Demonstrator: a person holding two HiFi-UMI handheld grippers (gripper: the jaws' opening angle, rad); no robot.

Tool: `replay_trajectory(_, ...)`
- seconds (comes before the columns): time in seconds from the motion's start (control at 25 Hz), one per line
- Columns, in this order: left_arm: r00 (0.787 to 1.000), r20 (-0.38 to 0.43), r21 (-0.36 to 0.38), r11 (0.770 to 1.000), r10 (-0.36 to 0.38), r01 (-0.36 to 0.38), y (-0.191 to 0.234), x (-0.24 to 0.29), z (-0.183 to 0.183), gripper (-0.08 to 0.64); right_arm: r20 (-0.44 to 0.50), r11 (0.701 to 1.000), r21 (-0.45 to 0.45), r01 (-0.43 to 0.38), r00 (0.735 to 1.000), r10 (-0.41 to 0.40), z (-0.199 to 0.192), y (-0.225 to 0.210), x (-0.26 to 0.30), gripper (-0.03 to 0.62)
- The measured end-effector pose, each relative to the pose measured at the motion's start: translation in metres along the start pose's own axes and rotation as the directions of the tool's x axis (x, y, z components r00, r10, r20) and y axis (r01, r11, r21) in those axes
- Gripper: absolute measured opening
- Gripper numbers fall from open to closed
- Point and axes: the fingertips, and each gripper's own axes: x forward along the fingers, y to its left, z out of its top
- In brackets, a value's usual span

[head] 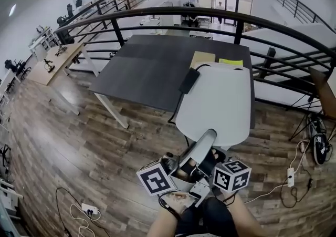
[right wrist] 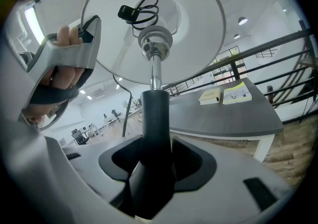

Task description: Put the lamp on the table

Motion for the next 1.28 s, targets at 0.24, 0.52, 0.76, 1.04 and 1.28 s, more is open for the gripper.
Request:
replay_trajectory(0.24, 1.000, 0.011, -0.008, 1.000, -0.005, 0.005, 0.005, 0.004, 0.003, 0.012, -0.007, 1.000, -0.001, 0.007, 1.000, -0.007, 0.004, -0.006, 0.003, 0.207)
replay_trajectory(0.52, 1.000, 0.022, -0.007, 1.000, 0.018, -0.018, 0.022, 0.008, 0.012, 0.012, -0.023, 1.000, 0.004, -0.004, 1.000, 0.004, 0.006, -0.014, 0.016, 0.207)
replay_trajectory(0.76, 1.000, 0.021, -0.004, 1.000, 0.014, -0.014, 0.035, 0.023, 0.022, 0.014, -0.030, 1.000, -0.002, -0.012, 0.999, 0.012, 0.016, -0.028, 0.031, 0.207)
replay_trajectory(1.04, 1.000, 0.022, -0.005, 1.000, 0.015, -0.015, 0.060, 0.049, 0.032, 0.014, -0.032, 1.000, 0.000, -0.014, 0.999, 0.014, 0.035, -0.056, 0.047, 0.207)
replay_trajectory(1.28, 0.999, 0.029, 0.001, 1.000, 0.029, -0.029, 0.083, 0.072, 0.049, 0.014, -0.037, 1.000, 0.004, -0.025, 0.999, 0.025, 0.055, -0.076, 0.070, 0.207)
